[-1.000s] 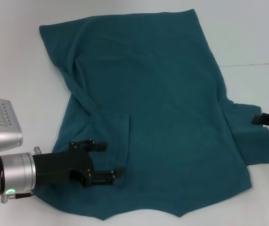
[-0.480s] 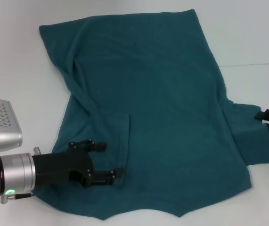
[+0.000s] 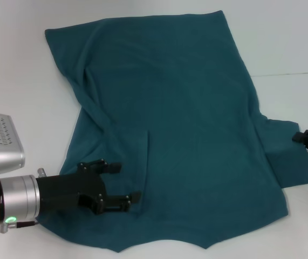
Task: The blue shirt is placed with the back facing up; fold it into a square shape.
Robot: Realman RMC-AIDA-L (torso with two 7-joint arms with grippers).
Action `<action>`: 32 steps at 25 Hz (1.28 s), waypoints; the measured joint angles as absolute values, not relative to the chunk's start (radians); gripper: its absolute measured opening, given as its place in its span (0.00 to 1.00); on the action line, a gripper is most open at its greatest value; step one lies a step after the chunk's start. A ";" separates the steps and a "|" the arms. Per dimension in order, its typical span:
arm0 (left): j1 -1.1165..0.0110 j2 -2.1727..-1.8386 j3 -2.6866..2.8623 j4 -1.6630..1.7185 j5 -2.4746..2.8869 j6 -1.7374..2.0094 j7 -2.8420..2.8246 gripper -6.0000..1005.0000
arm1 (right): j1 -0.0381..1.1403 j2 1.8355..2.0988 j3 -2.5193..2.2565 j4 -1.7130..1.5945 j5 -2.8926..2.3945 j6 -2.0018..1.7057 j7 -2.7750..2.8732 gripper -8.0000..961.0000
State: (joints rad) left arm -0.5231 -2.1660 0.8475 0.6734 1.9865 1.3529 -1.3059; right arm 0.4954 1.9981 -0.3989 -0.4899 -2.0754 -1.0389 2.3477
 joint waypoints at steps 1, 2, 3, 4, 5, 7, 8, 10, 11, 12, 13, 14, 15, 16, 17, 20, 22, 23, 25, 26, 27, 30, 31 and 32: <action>-0.523 -2.166 0.847 0.673 1.986 1.353 -1.305 0.90 | 0.495 1.999 -0.399 -0.490 -2.075 -1.036 2.348 0.18; -0.523 -2.166 0.847 0.673 1.986 1.353 -1.305 0.90 | 0.495 2.000 -0.399 -0.490 -2.075 -1.032 2.348 0.16; -0.523 -2.166 0.847 0.673 1.986 1.353 -1.305 0.90 | 0.495 2.000 -0.399 -0.490 -2.075 -1.031 2.348 0.14; -0.523 -2.166 0.847 0.673 1.986 1.353 -1.304 0.90 | 0.495 2.000 -0.399 -0.489 -2.076 -1.031 2.347 0.11; -0.523 -2.166 0.847 0.673 1.986 1.353 -1.304 0.90 | 0.495 2.000 -0.399 -0.489 -2.076 -1.030 2.347 0.09; -0.523 -2.166 0.847 0.673 1.986 1.353 -1.304 0.90 | 0.495 2.001 -0.399 -0.489 -2.075 -1.030 2.347 0.04; -0.523 -2.166 0.847 0.673 1.986 1.353 -1.304 0.90 | 0.495 2.001 -0.398 -0.489 -2.075 -1.030 2.343 0.01; -0.523 -2.166 0.847 0.673 1.987 1.353 -1.304 0.90 | 0.495 2.003 -0.393 -0.489 -2.071 -1.029 2.332 0.01; -0.523 -2.166 0.847 0.673 1.987 1.353 -1.304 0.90 | 0.495 2.003 -0.390 -0.489 -2.066 -1.029 2.326 0.01; -0.523 -2.166 0.847 0.673 1.987 1.353 -1.304 0.90 | 0.495 2.003 -0.388 -0.489 -2.058 -1.029 2.319 0.02; -0.523 -2.166 0.847 0.673 1.988 1.353 -1.304 0.90 | 0.494 2.003 -0.387 -0.489 -2.048 -1.029 2.313 0.02; -0.523 -2.166 0.847 0.673 1.988 1.353 -1.304 0.90 | 0.493 2.003 -0.387 -0.491 -2.033 -1.029 2.305 0.02; -0.523 -2.166 0.847 0.673 1.989 1.353 -1.304 0.90 | 0.492 2.003 -0.387 -0.493 -2.021 -1.029 2.298 0.02; -0.523 -2.166 0.847 0.673 1.989 1.353 -1.305 0.90 | 0.491 2.002 -0.386 -0.495 -2.006 -1.029 2.291 0.02; -0.523 -2.166 0.847 0.673 1.989 1.353 -1.305 0.90 | 0.490 2.000 -0.386 -0.496 -1.992 -1.027 2.281 0.02; -0.523 -2.166 0.847 0.672 1.990 1.353 -1.305 0.90 | 0.491 1.993 -0.385 -0.497 -1.959 -1.012 2.254 0.02; -0.523 -2.167 0.848 0.671 1.990 1.353 -1.305 0.90 | 0.495 1.989 -0.385 -0.498 -1.950 -0.999 2.246 0.02; -0.523 -2.168 0.849 0.671 1.989 1.353 -1.305 0.90 | 0.498 1.986 -0.385 -0.499 -1.949 -0.997 2.245 0.02; -0.523 -2.168 0.849 0.671 1.987 1.353 -1.306 0.90 | 0.502 1.983 -0.385 -0.501 -1.948 -0.989 2.239 0.02; -0.523 -2.168 0.850 0.671 1.986 1.353 -1.306 0.90 | 0.503 1.981 -0.385 -0.503 -1.948 -0.984 2.235 0.02; -0.523 -2.168 0.850 0.670 1.985 1.353 -1.307 0.90 | 0.504 1.979 -0.385 -0.504 -1.947 -0.978 2.232 0.02; -0.523 -2.168 0.849 0.670 1.984 1.354 -1.309 0.90 | 0.505 1.972 -0.389 -0.506 -1.947 -0.965 2.230 0.02; -0.523 -2.168 0.848 0.670 1.984 1.354 -1.309 0.90 | 0.506 1.969 -0.391 -0.507 -1.947 -0.961 2.230 0.02; -0.523 -2.168 0.848 0.670 1.984 1.354 -1.310 0.90 | 0.506 1.968 -0.391 -0.510 -1.946 -0.956 2.229 0.02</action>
State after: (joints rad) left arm -0.5231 -2.1678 0.8481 0.6703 1.9838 1.3541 -1.3096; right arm 0.5059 1.9685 -0.3912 -0.5095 -1.9465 -0.9556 2.2291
